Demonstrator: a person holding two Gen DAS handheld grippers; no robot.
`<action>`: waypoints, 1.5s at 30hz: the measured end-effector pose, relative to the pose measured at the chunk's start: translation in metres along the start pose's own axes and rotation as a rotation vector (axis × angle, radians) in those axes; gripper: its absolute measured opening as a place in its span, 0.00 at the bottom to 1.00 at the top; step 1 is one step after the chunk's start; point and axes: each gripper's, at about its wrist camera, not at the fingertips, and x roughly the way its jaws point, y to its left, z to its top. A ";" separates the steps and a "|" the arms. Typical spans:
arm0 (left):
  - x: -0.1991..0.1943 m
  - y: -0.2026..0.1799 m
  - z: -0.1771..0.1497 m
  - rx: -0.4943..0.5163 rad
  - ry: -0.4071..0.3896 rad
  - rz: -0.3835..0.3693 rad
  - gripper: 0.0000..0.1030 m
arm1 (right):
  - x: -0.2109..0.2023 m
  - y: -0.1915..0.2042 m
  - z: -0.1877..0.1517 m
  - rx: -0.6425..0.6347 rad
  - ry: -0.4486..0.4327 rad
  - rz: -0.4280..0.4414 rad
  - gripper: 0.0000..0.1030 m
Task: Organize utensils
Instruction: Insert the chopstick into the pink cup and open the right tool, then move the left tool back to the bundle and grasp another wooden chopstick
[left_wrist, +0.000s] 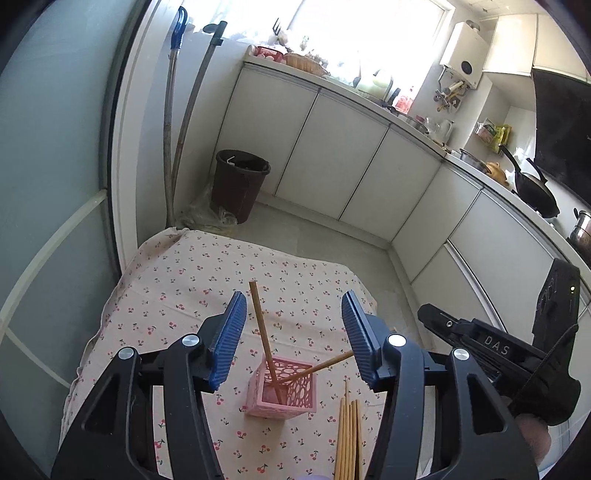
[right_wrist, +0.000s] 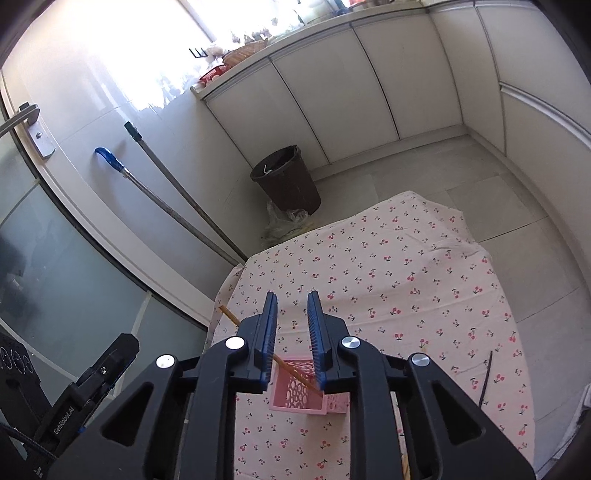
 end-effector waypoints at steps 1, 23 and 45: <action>-0.001 -0.002 -0.002 0.006 0.002 -0.002 0.51 | -0.007 0.001 -0.001 -0.010 -0.009 -0.012 0.32; 0.048 -0.040 -0.125 0.178 0.334 0.105 0.93 | -0.108 -0.105 -0.107 -0.016 -0.037 -0.443 0.92; 0.276 -0.137 -0.178 0.242 0.613 0.201 0.61 | -0.156 -0.211 -0.094 0.501 0.014 -0.145 0.92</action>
